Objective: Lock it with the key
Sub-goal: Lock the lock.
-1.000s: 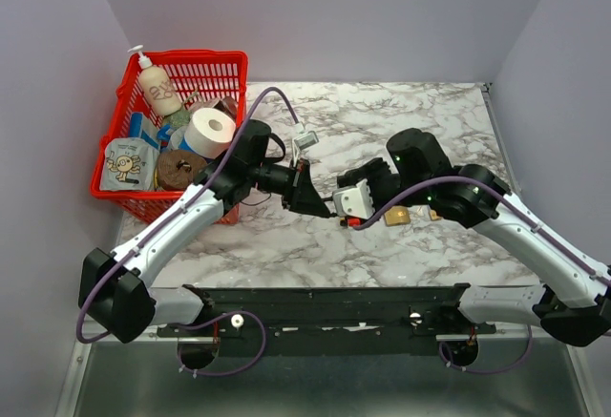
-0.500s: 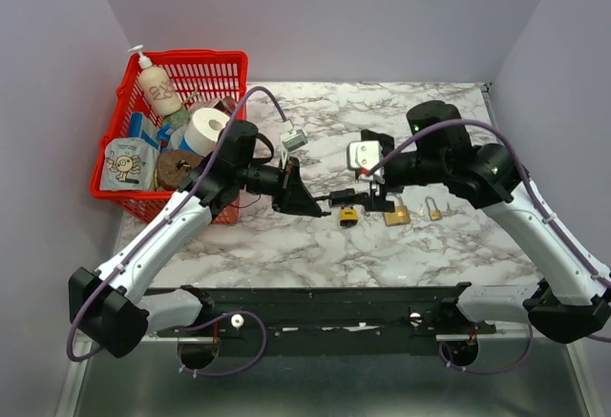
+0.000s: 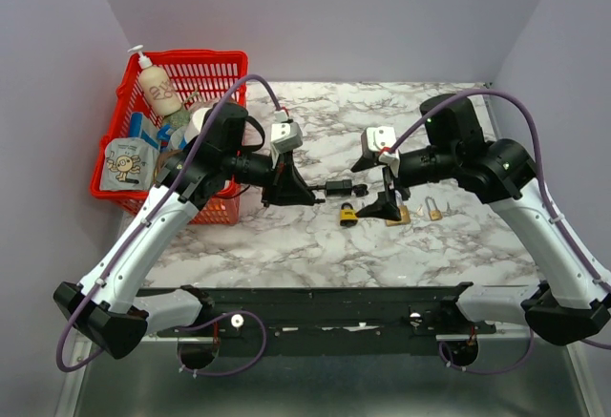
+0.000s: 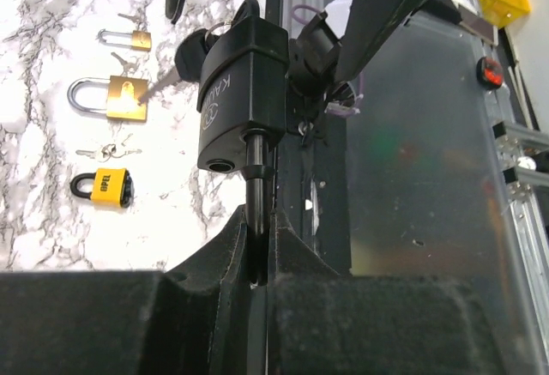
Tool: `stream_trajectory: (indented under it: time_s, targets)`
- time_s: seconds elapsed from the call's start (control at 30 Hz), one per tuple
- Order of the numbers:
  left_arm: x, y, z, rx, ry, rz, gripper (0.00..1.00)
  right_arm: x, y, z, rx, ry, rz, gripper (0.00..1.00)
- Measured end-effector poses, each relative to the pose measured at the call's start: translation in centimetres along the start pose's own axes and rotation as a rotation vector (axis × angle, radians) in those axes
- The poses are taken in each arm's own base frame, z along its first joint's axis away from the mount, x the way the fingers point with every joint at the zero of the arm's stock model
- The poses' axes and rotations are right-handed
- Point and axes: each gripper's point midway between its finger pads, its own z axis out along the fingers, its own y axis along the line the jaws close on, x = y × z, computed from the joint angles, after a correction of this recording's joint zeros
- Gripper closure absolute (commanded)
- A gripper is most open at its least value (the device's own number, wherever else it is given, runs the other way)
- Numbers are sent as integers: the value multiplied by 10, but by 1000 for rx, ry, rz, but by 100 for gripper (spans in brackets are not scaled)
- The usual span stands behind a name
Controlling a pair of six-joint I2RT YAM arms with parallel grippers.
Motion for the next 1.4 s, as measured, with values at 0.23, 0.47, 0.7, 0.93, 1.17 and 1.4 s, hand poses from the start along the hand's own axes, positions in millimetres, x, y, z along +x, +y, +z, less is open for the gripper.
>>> stream_trajectory:
  time_s: [0.23, 0.47, 0.7, 0.93, 1.17, 1.4]
  targets:
    - [5, 0, 1, -2, 19, 23, 100, -6, 8, 1, -41, -34, 17, 10]
    - [4, -1, 1, -1, 14, 13, 100, 4, 8, 10, -66, -19, 47, 18]
    - [-3, -1, 2, -2, -7, 3, 100, 10, 6, 18, -66, -12, 57, 28]
    - [-12, -4, 3, 10, -35, -15, 100, 8, 4, 27, -59, -25, 33, 41]
    - [-15, -9, 3, 32, -44, -27, 100, 6, 1, 30, -37, -24, 6, 85]
    - [-15, -7, 2, 7, -46, 10, 98, 5, 2, 30, -37, -26, 41, 99]
